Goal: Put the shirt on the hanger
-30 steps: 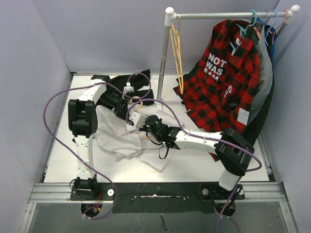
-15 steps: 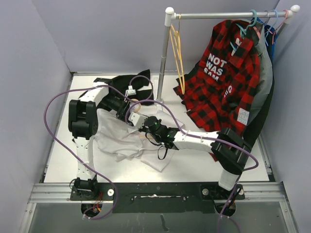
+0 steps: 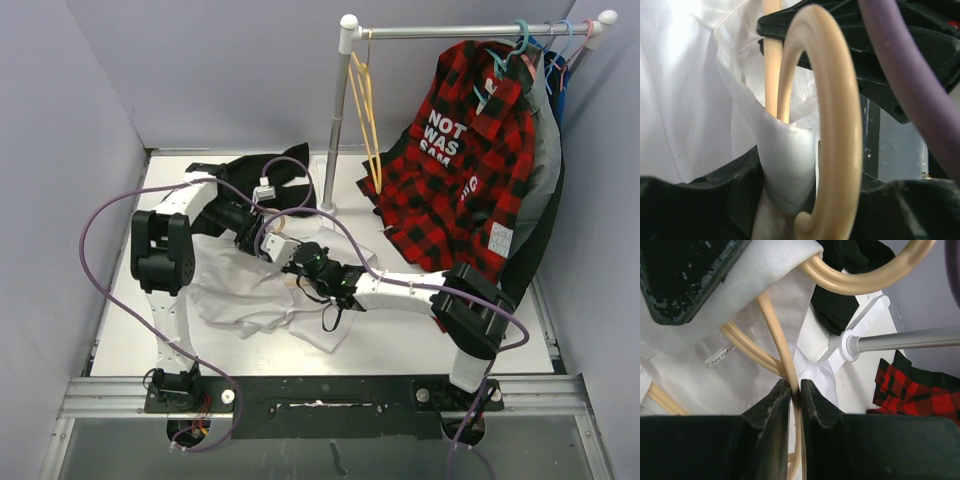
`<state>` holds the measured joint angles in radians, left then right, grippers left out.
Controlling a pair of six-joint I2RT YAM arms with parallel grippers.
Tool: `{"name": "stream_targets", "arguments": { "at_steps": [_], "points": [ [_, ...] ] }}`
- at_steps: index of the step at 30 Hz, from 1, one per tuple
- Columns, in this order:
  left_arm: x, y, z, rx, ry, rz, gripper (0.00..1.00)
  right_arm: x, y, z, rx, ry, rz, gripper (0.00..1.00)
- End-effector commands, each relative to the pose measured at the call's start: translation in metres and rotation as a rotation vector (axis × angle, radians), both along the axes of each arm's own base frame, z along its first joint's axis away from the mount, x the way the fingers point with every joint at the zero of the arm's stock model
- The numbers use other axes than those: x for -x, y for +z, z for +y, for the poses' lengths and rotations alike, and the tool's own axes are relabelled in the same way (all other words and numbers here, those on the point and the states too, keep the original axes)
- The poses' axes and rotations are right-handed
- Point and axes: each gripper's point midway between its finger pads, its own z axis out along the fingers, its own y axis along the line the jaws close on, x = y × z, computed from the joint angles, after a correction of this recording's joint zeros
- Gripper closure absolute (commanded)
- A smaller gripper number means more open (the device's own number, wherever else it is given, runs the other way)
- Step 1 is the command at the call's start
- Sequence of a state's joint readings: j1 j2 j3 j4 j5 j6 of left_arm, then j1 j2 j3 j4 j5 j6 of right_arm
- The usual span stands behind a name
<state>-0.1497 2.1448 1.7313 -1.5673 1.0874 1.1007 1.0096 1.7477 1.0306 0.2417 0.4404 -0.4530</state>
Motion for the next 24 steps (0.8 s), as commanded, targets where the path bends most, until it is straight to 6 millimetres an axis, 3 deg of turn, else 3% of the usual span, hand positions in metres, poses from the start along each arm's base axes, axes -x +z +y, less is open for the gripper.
{"name": "stream_targets", "arguments": {
  "at_steps": [1, 6, 9, 14, 17, 24],
  "points": [
    [0.038, 0.066, -0.005, 0.096, -0.052, -0.106, 1.00, -0.016, 0.053, 0.009, -0.153, -0.058, -0.090, 1.00],
    [0.061, 0.100, -0.007, 0.136, -0.083, -0.252, 1.00, -0.001, 0.071, 0.004, -0.188, -0.046, -0.026, 1.00],
    [0.080, 0.110, -0.008, 0.132, -0.103, -0.277, 1.00, 0.009, 0.084, 0.000, -0.232, -0.031, -0.006, 1.00],
    [0.081, 0.103, -0.007, 0.043, -0.087, -0.164, 1.00, 0.017, 0.091, -0.009, -0.254, -0.026, -0.005, 1.00],
    [0.085, 0.101, -0.001, 0.016, -0.101, -0.195, 1.00, 0.021, 0.094, -0.015, -0.260, -0.029, -0.009, 1.00],
    [0.086, 0.135, -0.004, 0.058, -0.050, -0.386, 1.00, 0.034, 0.106, -0.025, -0.290, -0.023, 0.032, 1.00]
  ]
}}
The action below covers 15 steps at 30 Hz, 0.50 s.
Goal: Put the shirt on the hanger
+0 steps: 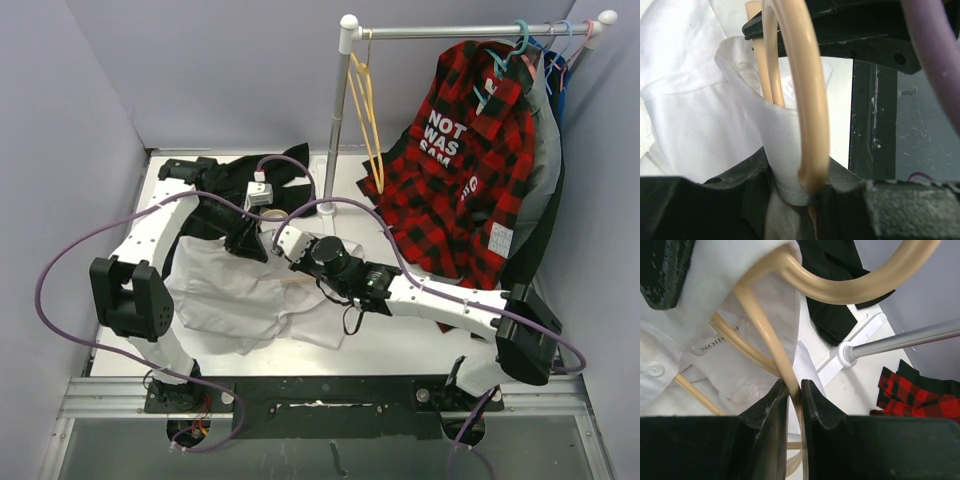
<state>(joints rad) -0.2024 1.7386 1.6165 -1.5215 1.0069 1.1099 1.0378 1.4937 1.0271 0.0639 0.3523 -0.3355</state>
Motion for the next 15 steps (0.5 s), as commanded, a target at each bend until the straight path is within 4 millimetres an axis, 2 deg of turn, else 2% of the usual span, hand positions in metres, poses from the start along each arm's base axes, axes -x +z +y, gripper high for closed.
{"name": "stream_targets", "arguments": {
  "at_steps": [1, 2, 3, 4, 5, 7, 12, 15],
  "points": [
    [0.043, 0.060, -0.007, 0.088, 0.006, -0.038, 1.00, -0.001, 0.038, -0.019, -0.126, -0.072, 0.004, 0.99],
    [0.048, 0.065, -0.007, 0.107, -0.012, -0.048, 1.00, 0.003, 0.041, -0.020, -0.138, -0.060, 0.019, 0.88],
    [0.049, 0.069, -0.006, 0.119, -0.016, -0.059, 1.00, 0.008, 0.044, -0.021, -0.156, -0.052, 0.038, 0.68],
    [0.050, 0.072, -0.006, 0.129, -0.014, -0.066, 1.00, 0.012, 0.047, -0.023, -0.175, -0.045, 0.056, 0.42],
    [0.055, 0.075, -0.005, 0.137, -0.016, -0.062, 1.00, 0.016, 0.049, -0.024, -0.192, -0.033, 0.077, 0.25],
    [0.061, 0.076, -0.003, 0.139, -0.021, -0.078, 1.00, 0.025, 0.052, -0.030, -0.220, -0.017, 0.125, 0.01],
    [0.062, 0.082, 0.000, 0.152, -0.014, -0.110, 1.00, 0.034, 0.071, -0.068, -0.423, -0.016, 0.260, 0.02],
    [0.062, 0.084, 0.000, 0.157, -0.004, -0.100, 1.00, 0.037, 0.079, -0.091, -0.500, -0.027, 0.279, 0.02]
  ]
}}
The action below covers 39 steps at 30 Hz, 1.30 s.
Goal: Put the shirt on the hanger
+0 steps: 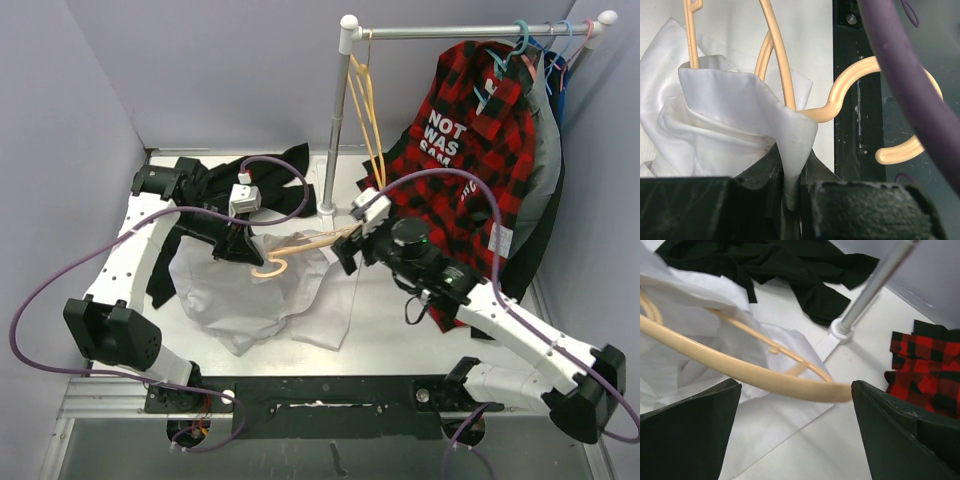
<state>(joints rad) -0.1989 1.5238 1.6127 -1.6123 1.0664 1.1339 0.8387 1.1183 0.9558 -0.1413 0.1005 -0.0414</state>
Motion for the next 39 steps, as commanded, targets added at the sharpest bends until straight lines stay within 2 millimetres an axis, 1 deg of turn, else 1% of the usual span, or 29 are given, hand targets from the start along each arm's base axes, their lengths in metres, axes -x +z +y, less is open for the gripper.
{"name": "stream_targets", "arguments": {
  "at_steps": [1, 5, 7, 9, 10, 12, 13, 15, 18, 19, 22, 26, 29, 30, 33, 34, 35, 37, 39],
  "points": [
    [0.019, 0.025, -0.003, 0.073, 0.002, 0.030, 1.00, 0.017, 0.017, -0.019, -0.175, 0.031, 0.079, 0.02],
    [0.020, 0.025, -0.003, 0.070, 0.012, 0.052, 1.00, 0.023, 0.013, -0.025, -0.151, 0.043, 0.096, 0.02],
    [0.019, 0.022, -0.001, 0.048, 0.022, 0.064, 1.00, 0.025, 0.015, -0.033, -0.097, 0.041, 0.070, 0.02],
    [0.020, 0.017, 0.002, 0.018, 0.023, 0.082, 1.00, 0.032, 0.016, -0.039, -0.019, 0.094, 0.023, 0.02],
    [0.020, 0.015, 0.003, 0.008, 0.023, 0.095, 1.00, 0.039, 0.015, -0.037, 0.020, 0.152, -0.003, 0.02],
    [0.022, 0.013, 0.004, 0.002, 0.025, 0.109, 1.00, 0.049, 0.019, -0.031, 0.076, 0.231, -0.079, 0.02],
    [0.023, 0.012, 0.004, 0.002, 0.022, 0.109, 1.00, 0.050, 0.022, -0.028, 0.107, 0.237, -0.130, 0.02],
    [0.024, 0.010, 0.003, 0.003, 0.019, 0.113, 1.00, 0.044, 0.026, -0.022, 0.194, 0.232, -0.215, 0.02],
    [0.023, 0.008, 0.002, 0.005, 0.020, 0.129, 1.00, 0.040, 0.022, -0.001, 0.318, 0.289, -0.297, 0.02],
    [0.023, 0.008, 0.002, 0.003, 0.019, 0.130, 1.00, 0.036, 0.015, 0.009, 0.352, 0.309, -0.309, 0.02],
    [0.024, 0.008, 0.001, -0.001, 0.017, 0.136, 1.00, 0.023, 0.010, 0.027, 0.414, 0.311, -0.367, 0.02],
    [0.025, 0.007, 0.002, -0.008, 0.015, 0.138, 1.00, 0.003, 0.013, 0.044, 0.450, 0.275, -0.464, 0.01],
    [0.026, 0.005, 0.003, -0.015, 0.013, 0.140, 1.00, -0.006, 0.013, 0.055, 0.451, 0.267, -0.496, 0.10],
    [0.027, 0.004, 0.003, -0.018, 0.013, 0.143, 1.00, -0.008, 0.013, 0.059, 0.448, 0.272, -0.501, 0.11],
    [0.027, 0.003, 0.003, -0.022, 0.013, 0.145, 1.00, -0.006, 0.014, 0.068, 0.424, 0.291, -0.505, 0.17],
    [0.027, 0.002, 0.004, -0.025, 0.012, 0.144, 1.00, -0.005, 0.015, 0.070, 0.416, 0.296, -0.503, 0.21],
    [0.027, 0.002, 0.004, -0.029, 0.012, 0.146, 1.00, -0.004, 0.016, 0.072, 0.405, 0.299, -0.503, 0.27],
    [0.026, 0.002, 0.004, -0.029, 0.015, 0.146, 1.00, -0.001, 0.018, 0.074, 0.388, 0.310, -0.497, 0.47],
    [0.026, 0.002, 0.004, -0.029, 0.015, 0.146, 1.00, 0.003, 0.017, 0.075, 0.378, 0.334, -0.484, 0.63]
  ]
}}
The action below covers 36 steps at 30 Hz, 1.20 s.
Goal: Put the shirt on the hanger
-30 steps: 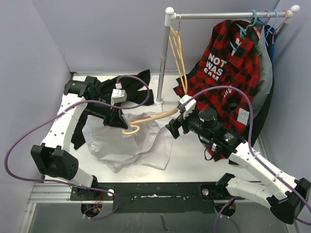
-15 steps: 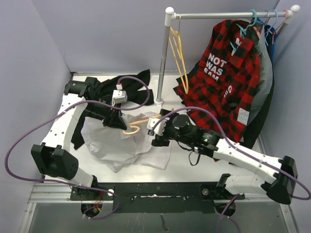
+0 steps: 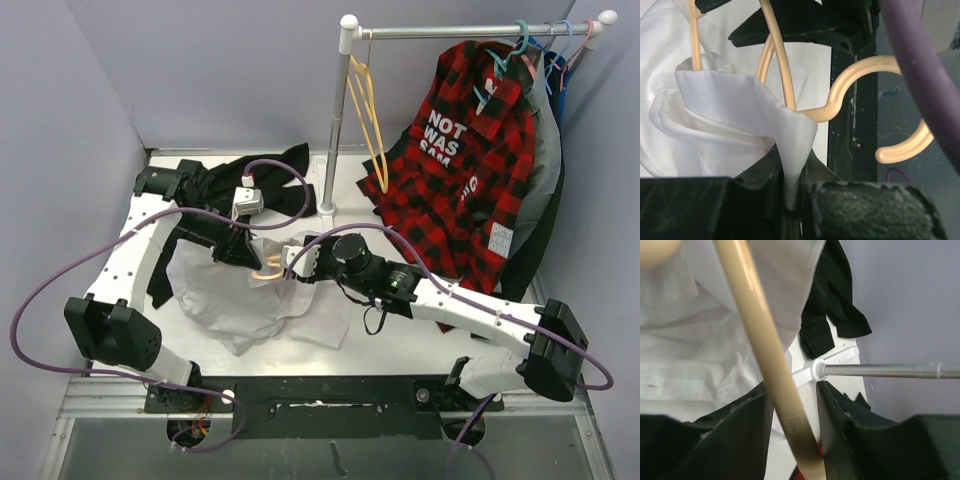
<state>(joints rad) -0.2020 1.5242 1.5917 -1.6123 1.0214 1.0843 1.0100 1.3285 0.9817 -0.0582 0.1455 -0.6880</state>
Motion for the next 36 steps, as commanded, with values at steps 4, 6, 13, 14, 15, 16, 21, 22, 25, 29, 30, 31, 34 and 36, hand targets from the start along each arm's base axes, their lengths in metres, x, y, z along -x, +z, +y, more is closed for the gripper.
{"name": "stream_targets", "arguments": {
  "at_steps": [4, 6, 13, 14, 15, 16, 21, 22, 25, 29, 30, 31, 34, 36],
  "points": [
    [0.021, 0.010, -0.001, 0.021, -0.002, 0.097, 1.00, 0.017, 0.053, 0.021, -0.154, 0.094, 0.019, 0.99],
    [0.020, 0.010, -0.001, 0.016, 0.003, 0.094, 1.00, 0.026, 0.048, 0.020, -0.153, 0.098, 0.098, 1.00],
    [0.018, 0.009, 0.001, -0.015, 0.018, 0.087, 1.00, 0.039, 0.029, -0.009, -0.253, 0.017, 0.461, 1.00],
    [0.019, 0.008, 0.002, -0.019, 0.017, 0.086, 1.00, 0.041, 0.031, -0.013, -0.288, 0.018, 0.496, 1.00],
    [0.019, 0.007, 0.002, -0.024, 0.017, 0.087, 1.00, 0.043, 0.032, -0.015, -0.323, 0.015, 0.524, 1.00],
    [0.020, 0.007, 0.002, -0.028, 0.015, 0.089, 1.00, 0.043, 0.034, -0.018, -0.356, 0.009, 0.540, 1.00],
    [0.023, 0.006, 0.002, -0.040, 0.009, 0.102, 0.95, 0.041, 0.038, -0.029, -0.447, -0.017, 0.570, 1.00],
    [0.025, 0.006, 0.002, -0.043, 0.004, 0.111, 0.92, 0.040, 0.038, -0.030, -0.449, -0.021, 0.570, 1.00],
    [0.028, 0.004, 0.002, -0.063, 0.002, 0.142, 0.82, 0.038, 0.042, -0.030, -0.451, -0.025, 0.561, 1.00],
    [0.032, -0.001, 0.002, -0.095, 0.003, 0.174, 0.67, 0.030, 0.046, -0.031, -0.459, -0.046, 0.527, 1.00],
    [0.033, -0.002, 0.001, -0.103, 0.006, 0.188, 0.64, 0.027, 0.046, -0.032, -0.466, -0.061, 0.515, 1.00],
    [0.034, -0.003, 0.001, -0.107, 0.006, 0.199, 0.63, 0.024, 0.047, -0.033, -0.476, -0.073, 0.500, 1.00],
    [0.037, -0.006, 0.002, -0.127, 0.009, 0.218, 0.61, 0.018, 0.048, -0.037, -0.512, -0.106, 0.463, 1.00],
    [0.039, -0.009, 0.003, -0.140, 0.010, 0.230, 0.59, 0.014, 0.050, -0.039, -0.535, -0.126, 0.443, 1.00]
  ]
}}
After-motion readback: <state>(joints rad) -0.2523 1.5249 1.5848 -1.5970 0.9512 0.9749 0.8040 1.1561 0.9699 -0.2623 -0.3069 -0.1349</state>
